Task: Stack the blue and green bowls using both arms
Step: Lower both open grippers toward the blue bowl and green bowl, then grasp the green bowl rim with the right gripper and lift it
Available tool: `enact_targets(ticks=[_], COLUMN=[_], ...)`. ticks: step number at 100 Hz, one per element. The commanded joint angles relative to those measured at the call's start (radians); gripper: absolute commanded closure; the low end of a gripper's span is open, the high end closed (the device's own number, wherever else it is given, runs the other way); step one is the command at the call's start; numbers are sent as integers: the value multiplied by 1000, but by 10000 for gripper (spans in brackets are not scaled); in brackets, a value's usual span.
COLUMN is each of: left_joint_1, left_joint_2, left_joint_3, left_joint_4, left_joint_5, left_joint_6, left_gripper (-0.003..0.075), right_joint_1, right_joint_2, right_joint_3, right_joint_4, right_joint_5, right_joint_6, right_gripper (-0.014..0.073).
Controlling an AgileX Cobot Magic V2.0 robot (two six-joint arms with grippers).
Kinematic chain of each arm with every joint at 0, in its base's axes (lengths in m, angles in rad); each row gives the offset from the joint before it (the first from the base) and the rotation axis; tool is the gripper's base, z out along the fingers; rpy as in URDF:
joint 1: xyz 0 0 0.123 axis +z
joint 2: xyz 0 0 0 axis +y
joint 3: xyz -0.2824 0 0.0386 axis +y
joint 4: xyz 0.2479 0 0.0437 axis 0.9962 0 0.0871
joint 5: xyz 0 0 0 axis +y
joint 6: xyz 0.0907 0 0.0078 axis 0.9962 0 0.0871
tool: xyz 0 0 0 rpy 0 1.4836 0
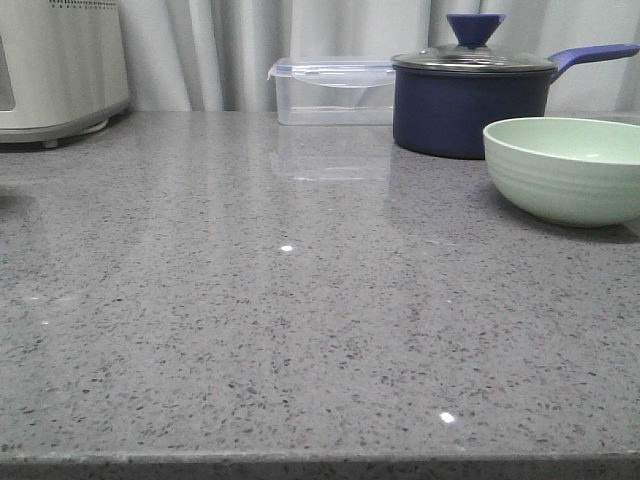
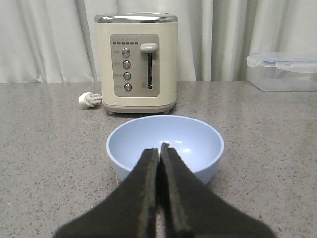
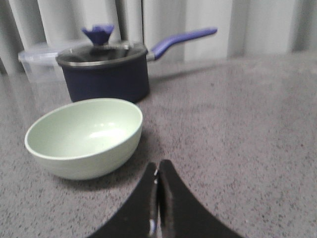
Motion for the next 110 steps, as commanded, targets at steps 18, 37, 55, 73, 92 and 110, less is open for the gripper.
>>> enact_targets(ticks=[18,37,55,73,92,110], left_joint_1=[0,0,0,0,0,0], left_joint_2=[226,366,422,424,424,424], left_joint_3=[-246,-384,-424,-423,-423,-423], left_joint_4=[-11,-11,-11,-7,-7,-7], left_joint_5=[55,185,190,190,186,186], left_joint_6=[-8,-8,2,2,2,2], left_gripper=[741,738,599,247,156,202], right_joint_1=[-4,-4,-4,-4,-4,-4], right_joint_2=[211,314,341,340,340,372], right_joint_3=[-237,-329,-346,-346,-340,-371], right_joint_4=[-2,-2,-2,-3,-3,-2], right_joint_5=[123,222,224,221,199,212], right_joint_6=[-8,-8,-8,-8,-8,-8], right_gripper=[672,629,370,237,237,237])
